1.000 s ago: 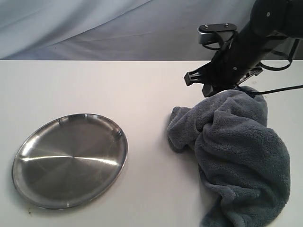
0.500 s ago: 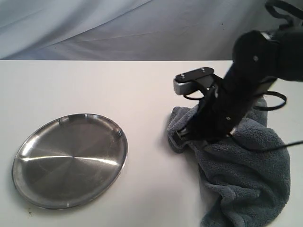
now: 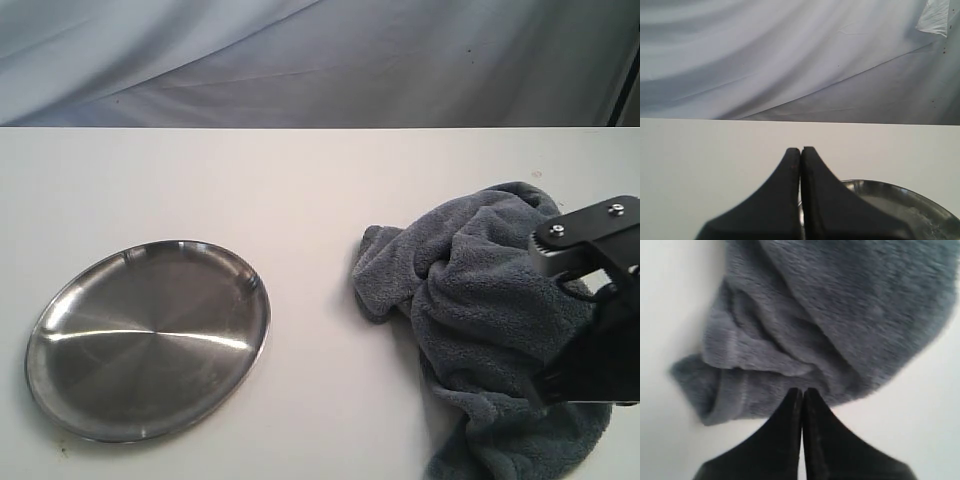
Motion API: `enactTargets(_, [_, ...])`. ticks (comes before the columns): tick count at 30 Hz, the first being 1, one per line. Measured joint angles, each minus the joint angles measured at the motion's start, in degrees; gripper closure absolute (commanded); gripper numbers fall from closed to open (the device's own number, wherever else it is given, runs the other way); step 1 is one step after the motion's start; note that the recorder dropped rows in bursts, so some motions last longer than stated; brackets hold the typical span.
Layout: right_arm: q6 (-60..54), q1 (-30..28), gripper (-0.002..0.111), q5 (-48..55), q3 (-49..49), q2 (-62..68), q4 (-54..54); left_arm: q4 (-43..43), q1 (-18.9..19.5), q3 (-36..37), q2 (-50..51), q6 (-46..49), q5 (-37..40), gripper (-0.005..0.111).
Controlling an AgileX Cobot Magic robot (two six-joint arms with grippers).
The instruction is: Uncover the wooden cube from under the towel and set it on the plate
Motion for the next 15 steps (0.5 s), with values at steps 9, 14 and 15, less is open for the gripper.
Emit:
enactTargets(9, [8.50, -5.70, 0.108, 3.74, 0.29, -1.66, -11.07, 0.00, 0.00, 0.00, 0.00, 0.00, 0.00, 0.105])
enactTargets(14, [6.74, -11.64, 0.108, 1.68, 0.29, -1.69, -10.89, 0.00, 0.00, 0.00, 0.00, 0.00, 0.00, 0.105])
enactTargets(15, [6.47, -12.52, 0.108, 0.90, 0.29, -1.69, -10.50, 0.00, 0.00, 0.00, 0.00, 0.00, 0.00, 0.105])
